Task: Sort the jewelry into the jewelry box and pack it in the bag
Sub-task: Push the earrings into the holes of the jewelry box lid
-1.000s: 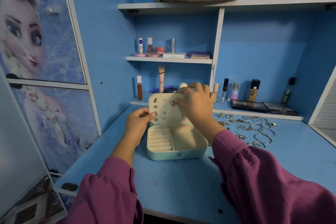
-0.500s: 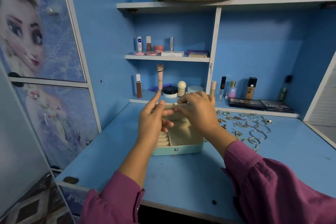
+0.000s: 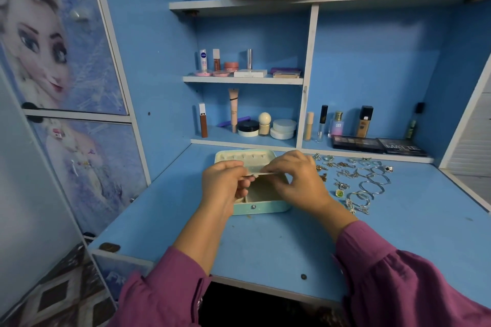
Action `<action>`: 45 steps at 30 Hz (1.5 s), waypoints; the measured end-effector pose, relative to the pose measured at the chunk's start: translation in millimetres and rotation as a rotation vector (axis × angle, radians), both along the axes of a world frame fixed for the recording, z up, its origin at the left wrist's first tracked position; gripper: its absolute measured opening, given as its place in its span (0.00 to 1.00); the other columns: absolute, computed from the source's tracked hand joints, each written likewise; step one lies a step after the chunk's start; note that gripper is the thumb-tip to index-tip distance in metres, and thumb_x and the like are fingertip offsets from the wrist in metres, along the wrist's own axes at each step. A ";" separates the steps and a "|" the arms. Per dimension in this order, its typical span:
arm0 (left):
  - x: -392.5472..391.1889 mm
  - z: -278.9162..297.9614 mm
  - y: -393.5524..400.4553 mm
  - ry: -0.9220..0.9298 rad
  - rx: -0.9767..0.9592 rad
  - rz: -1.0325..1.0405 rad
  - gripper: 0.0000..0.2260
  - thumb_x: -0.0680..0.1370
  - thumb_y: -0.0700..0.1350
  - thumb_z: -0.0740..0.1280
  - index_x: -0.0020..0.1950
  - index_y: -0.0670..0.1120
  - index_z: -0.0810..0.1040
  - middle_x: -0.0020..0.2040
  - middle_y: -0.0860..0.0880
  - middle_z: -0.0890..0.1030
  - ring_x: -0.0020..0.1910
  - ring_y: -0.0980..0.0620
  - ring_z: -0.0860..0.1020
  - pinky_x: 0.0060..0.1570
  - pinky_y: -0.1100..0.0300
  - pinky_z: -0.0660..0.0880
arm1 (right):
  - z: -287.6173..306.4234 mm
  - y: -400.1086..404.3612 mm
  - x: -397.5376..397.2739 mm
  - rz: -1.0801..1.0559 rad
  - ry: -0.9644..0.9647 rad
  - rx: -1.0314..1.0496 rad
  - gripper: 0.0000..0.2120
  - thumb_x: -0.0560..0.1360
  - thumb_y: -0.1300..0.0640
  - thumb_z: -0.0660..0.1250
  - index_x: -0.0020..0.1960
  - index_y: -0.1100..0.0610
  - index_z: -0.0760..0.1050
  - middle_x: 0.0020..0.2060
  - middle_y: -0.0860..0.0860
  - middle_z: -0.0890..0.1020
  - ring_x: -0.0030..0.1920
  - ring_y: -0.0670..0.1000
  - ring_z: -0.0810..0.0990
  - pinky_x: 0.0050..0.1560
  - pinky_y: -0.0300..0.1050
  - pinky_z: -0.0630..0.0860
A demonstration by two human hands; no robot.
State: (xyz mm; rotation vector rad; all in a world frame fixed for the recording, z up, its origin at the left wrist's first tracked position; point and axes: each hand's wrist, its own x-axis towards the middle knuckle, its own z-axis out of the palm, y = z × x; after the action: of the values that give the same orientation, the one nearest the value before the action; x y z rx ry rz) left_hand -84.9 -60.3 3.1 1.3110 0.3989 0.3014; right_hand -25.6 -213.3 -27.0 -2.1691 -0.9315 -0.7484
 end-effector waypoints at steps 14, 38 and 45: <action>-3.2 -5.8 3.9 0.065 0.071 -0.030 0.09 0.73 0.27 0.63 0.43 0.39 0.78 0.32 0.43 0.73 0.18 0.58 0.70 0.22 0.65 0.74 | 0.7 -67.0 17.4 -0.217 0.610 -0.051 0.05 0.71 0.54 0.72 0.42 0.44 0.83 0.44 0.39 0.83 0.51 0.46 0.78 0.64 0.53 0.69; -4.6 -7.5 4.2 0.051 0.063 -0.037 0.07 0.74 0.28 0.64 0.45 0.38 0.78 0.34 0.41 0.75 0.22 0.56 0.72 0.25 0.61 0.77 | 3.3 -48.6 15.4 -0.490 0.354 -0.565 0.10 0.73 0.40 0.66 0.38 0.44 0.73 0.49 0.45 0.81 0.58 0.52 0.70 0.60 0.52 0.60; -5.1 -7.8 4.1 0.039 0.046 -0.046 0.07 0.74 0.27 0.63 0.44 0.38 0.77 0.37 0.38 0.76 0.21 0.57 0.71 0.24 0.62 0.76 | 4.7 -45.5 9.9 -0.474 0.358 -0.571 0.10 0.79 0.49 0.60 0.47 0.49 0.78 0.49 0.49 0.81 0.58 0.54 0.71 0.56 0.51 0.61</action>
State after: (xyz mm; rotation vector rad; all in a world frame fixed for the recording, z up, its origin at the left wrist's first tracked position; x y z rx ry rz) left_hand -90.0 -56.2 -4.8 1.3711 0.3964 0.2476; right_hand -15.6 -258.9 -22.3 -2.9594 -0.4751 -0.2850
